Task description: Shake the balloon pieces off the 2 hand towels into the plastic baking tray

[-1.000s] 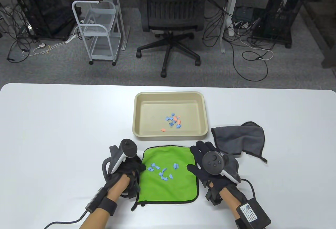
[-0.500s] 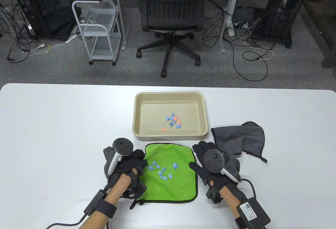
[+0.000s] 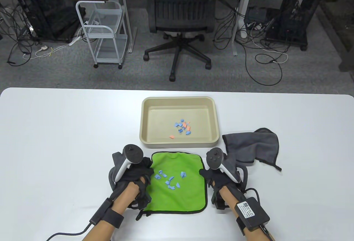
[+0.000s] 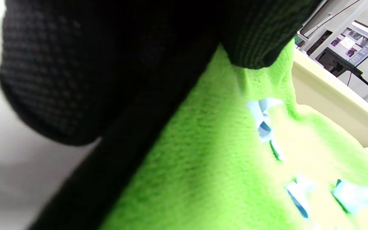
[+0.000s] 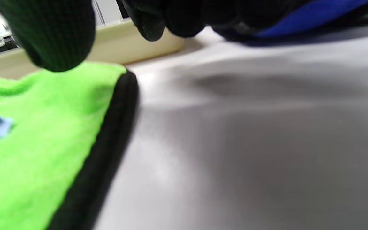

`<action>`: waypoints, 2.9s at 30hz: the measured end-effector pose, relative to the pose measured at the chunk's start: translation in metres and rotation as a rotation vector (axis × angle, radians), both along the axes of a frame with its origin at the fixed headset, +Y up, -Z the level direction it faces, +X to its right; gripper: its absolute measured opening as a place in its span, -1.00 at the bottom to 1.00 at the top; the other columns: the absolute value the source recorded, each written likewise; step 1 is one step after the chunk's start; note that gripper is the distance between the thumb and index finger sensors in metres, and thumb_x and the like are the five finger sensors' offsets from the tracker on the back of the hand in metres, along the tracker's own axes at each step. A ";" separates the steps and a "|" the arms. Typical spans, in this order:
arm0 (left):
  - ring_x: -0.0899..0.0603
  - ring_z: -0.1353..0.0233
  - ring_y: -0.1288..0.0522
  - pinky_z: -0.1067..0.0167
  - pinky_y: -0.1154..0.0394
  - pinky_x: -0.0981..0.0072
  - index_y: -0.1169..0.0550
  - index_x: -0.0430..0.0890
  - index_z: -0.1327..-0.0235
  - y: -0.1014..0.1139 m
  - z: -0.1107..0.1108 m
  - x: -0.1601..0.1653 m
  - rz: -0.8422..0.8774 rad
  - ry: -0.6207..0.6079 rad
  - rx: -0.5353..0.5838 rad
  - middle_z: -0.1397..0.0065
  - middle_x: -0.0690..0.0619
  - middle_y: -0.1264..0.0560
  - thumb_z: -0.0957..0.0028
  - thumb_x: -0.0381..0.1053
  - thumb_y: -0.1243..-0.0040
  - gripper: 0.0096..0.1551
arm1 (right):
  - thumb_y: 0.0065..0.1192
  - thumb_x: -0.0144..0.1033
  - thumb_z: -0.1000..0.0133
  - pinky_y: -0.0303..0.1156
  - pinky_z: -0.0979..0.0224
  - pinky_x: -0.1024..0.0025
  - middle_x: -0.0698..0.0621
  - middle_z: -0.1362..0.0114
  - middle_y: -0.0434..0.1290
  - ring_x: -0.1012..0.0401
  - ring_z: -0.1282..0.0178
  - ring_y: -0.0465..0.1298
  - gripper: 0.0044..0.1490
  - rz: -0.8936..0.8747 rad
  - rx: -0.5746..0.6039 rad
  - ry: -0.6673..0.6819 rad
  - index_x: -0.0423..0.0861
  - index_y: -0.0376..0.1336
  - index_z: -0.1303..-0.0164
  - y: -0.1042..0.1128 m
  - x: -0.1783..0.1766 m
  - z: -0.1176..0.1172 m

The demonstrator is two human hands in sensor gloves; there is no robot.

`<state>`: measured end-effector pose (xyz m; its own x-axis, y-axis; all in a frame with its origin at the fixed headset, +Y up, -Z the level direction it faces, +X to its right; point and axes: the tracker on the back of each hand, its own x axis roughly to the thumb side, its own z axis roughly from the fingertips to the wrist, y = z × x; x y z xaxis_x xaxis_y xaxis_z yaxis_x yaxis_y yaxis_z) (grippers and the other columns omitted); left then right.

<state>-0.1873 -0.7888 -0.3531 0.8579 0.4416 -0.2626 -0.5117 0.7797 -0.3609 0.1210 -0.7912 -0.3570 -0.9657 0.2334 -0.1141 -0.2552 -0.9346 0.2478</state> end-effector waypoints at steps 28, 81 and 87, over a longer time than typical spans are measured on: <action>0.04 0.49 -0.93 0.60 -0.84 0.30 -0.43 0.37 0.06 0.012 0.004 0.006 0.007 -0.014 -0.002 0.32 0.19 -0.74 0.13 0.16 -0.20 -0.64 | 0.47 -0.11 0.12 0.61 0.23 0.60 -0.01 -0.48 0.29 0.39 0.19 0.64 -0.46 -0.416 -0.025 -0.117 0.05 0.29 -0.03 0.018 -0.014 0.006; -0.08 -0.22 -0.75 -0.10 -0.71 0.12 -0.45 0.36 0.13 0.100 -0.149 0.048 0.488 0.261 0.479 -0.12 0.25 -0.61 0.20 -0.04 -0.29 -0.59 | 0.60 -0.18 0.21 0.77 -0.12 0.72 0.20 -0.43 0.40 0.51 -0.14 0.69 -0.51 -0.669 0.655 -0.216 0.24 0.38 0.11 0.112 0.003 -0.116; -0.10 -0.22 -0.75 -0.09 -0.71 0.10 -0.45 0.36 0.13 0.079 -0.145 0.042 0.511 0.266 0.477 -0.12 0.24 -0.61 0.20 -0.04 -0.28 -0.59 | 0.61 -0.19 0.21 0.77 -0.14 0.71 0.20 -0.43 0.41 0.51 -0.15 0.69 -0.52 -0.669 0.620 -0.219 0.25 0.38 0.12 0.091 0.002 -0.110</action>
<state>-0.1456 -0.7102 -0.4979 0.4494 0.8862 -0.1126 -0.8752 0.4620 0.1431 0.1228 -0.7003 -0.4666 -0.5802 0.8128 0.0532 -0.7697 -0.5257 -0.3623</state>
